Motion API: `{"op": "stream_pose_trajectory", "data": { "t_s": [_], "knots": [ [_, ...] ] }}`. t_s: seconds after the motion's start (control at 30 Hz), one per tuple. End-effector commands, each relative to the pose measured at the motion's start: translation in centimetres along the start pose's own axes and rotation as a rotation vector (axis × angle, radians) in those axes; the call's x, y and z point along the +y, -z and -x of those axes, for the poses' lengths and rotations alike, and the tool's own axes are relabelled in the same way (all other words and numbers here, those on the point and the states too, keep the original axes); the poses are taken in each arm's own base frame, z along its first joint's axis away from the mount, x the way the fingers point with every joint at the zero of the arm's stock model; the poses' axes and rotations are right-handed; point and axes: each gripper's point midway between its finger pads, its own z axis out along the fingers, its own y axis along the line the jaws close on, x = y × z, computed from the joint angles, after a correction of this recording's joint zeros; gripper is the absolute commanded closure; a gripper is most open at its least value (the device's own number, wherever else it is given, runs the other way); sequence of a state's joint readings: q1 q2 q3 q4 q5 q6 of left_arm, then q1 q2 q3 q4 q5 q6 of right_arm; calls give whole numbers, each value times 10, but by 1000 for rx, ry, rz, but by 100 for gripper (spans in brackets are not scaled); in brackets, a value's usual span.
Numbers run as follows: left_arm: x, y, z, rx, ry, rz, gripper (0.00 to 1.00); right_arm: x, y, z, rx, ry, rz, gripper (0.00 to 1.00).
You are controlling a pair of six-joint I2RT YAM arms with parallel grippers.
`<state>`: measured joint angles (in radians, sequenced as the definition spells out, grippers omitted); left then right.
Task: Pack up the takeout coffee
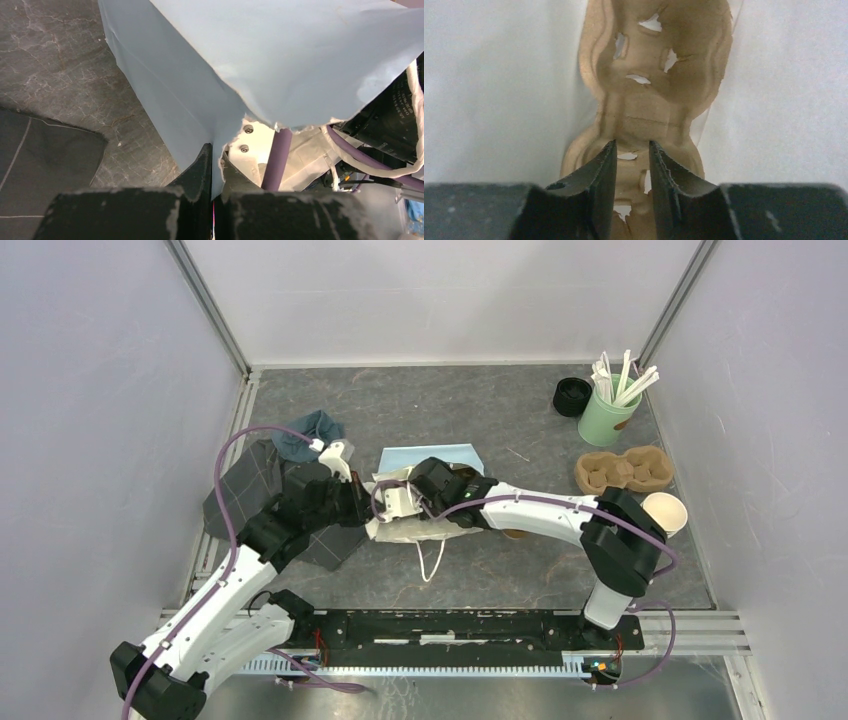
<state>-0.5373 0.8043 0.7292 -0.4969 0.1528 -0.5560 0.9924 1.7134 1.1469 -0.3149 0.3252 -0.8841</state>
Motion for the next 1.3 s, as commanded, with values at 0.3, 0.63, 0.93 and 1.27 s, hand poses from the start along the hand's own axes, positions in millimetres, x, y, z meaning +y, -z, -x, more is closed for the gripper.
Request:
{"op": "stream_pose_trajectory", "data": {
  "t_s": [0.3,0.63,0.93,1.27],
  "knots": [
    [-5,-3,8,-22,-37,-19,98,-36,13,26,-147,-228,-134,92],
    [-9,-5,13,-22,-28,-28,98,-45,2,25,-170,-422,-237,59],
    [-13,-4,17,-24,-37,-37,98,-35,-20,16,-91,-333,-215,46],
    [4,-3,17,-33,-46,56,98,-50,22,13,4,-178,-146,59]
  ]
}}
